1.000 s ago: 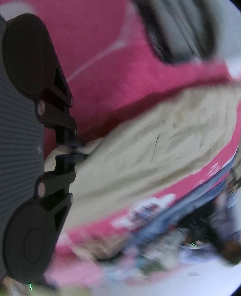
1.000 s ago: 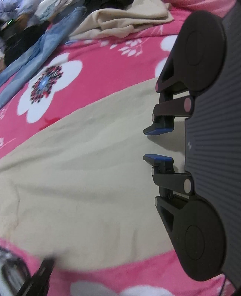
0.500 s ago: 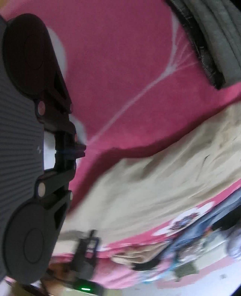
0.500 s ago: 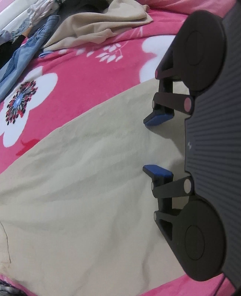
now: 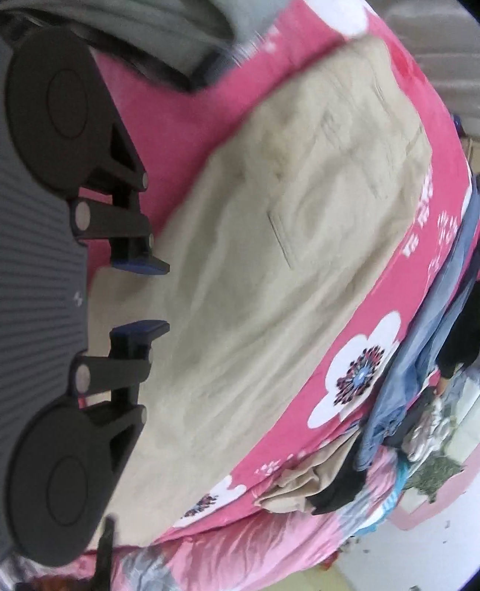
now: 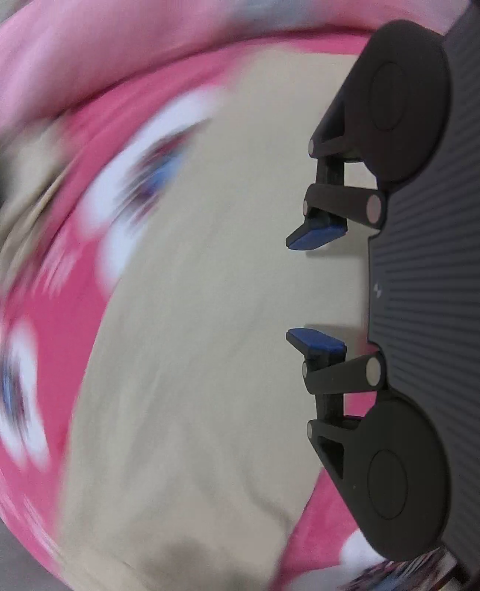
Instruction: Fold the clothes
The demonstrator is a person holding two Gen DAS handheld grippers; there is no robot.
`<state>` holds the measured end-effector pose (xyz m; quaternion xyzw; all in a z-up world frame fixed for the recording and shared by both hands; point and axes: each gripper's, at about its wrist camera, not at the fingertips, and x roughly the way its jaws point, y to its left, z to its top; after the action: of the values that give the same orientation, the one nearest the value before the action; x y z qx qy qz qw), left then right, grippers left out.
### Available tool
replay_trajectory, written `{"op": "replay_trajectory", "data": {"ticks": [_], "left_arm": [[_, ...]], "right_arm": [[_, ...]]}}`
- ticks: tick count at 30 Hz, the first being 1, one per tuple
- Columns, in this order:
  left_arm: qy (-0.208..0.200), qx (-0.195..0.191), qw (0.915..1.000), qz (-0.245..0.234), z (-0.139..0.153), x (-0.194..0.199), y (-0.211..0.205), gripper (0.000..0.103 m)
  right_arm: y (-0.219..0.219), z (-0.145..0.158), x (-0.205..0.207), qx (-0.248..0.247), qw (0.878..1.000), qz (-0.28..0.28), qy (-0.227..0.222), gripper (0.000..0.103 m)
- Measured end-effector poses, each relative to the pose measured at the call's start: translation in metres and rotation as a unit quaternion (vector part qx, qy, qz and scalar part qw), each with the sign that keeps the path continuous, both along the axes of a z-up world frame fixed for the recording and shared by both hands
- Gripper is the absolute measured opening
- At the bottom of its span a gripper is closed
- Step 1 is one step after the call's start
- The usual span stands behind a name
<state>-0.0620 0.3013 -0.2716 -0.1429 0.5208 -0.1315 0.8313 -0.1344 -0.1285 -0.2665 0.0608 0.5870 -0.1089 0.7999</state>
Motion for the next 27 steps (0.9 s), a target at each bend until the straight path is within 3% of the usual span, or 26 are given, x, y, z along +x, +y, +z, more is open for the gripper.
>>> {"op": "replay_trajectory", "data": {"ticks": [2, 4, 6, 10, 12, 15, 18, 20, 24, 27], "left_arm": [[-0.011, 0.016, 0.9997, -0.016, 0.0, 0.008, -0.02, 0.026], [-0.018, 0.026, 0.9988, -0.038, 0.0, 0.009, -0.039, 0.027], [-0.025, 0.034, 0.9971, -0.063, -0.001, 0.018, -0.065, 0.029], [-0.036, 0.052, 0.9914, -0.115, -0.006, 0.029, -0.119, 0.031], [-0.034, 0.054, 0.989, -0.133, -0.008, 0.03, -0.146, 0.031], [-0.04, 0.058, 0.9848, -0.159, -0.01, 0.031, -0.184, 0.032], [-0.047, 0.06, 0.9799, -0.184, -0.01, 0.028, -0.219, 0.032], [-0.051, 0.065, 0.9765, -0.199, -0.012, 0.023, -0.239, 0.032], [-0.053, 0.132, 0.9684, -0.205, -0.029, 0.012, -0.265, 0.031], [-0.056, 0.142, 0.9701, -0.189, -0.036, 0.005, -0.266, 0.031]], "right_arm": [[-0.047, -0.002, -0.035, 0.051, 0.99, -0.133, -0.023, 0.047], [-0.088, -0.008, -0.069, 0.094, 0.964, -0.244, -0.057, 0.047], [-0.117, -0.009, -0.095, 0.106, 0.941, -0.309, -0.088, 0.047], [-0.164, -0.005, -0.117, 0.115, 0.924, -0.337, -0.14, 0.048], [-0.184, -0.012, -0.127, 0.157, 0.911, -0.352, -0.147, 0.05], [-0.19, -0.03, -0.154, 0.236, 0.867, -0.407, -0.161, 0.05], [-0.182, -0.047, -0.179, 0.28, 0.827, -0.449, -0.19, 0.05], [-0.182, -0.064, -0.179, 0.291, 0.808, -0.471, -0.203, 0.05], [-0.189, -0.088, -0.175, 0.297, 0.794, -0.486, -0.212, 0.049], [-0.195, -0.094, -0.177, 0.305, 0.772, -0.501, -0.246, 0.05]]}}
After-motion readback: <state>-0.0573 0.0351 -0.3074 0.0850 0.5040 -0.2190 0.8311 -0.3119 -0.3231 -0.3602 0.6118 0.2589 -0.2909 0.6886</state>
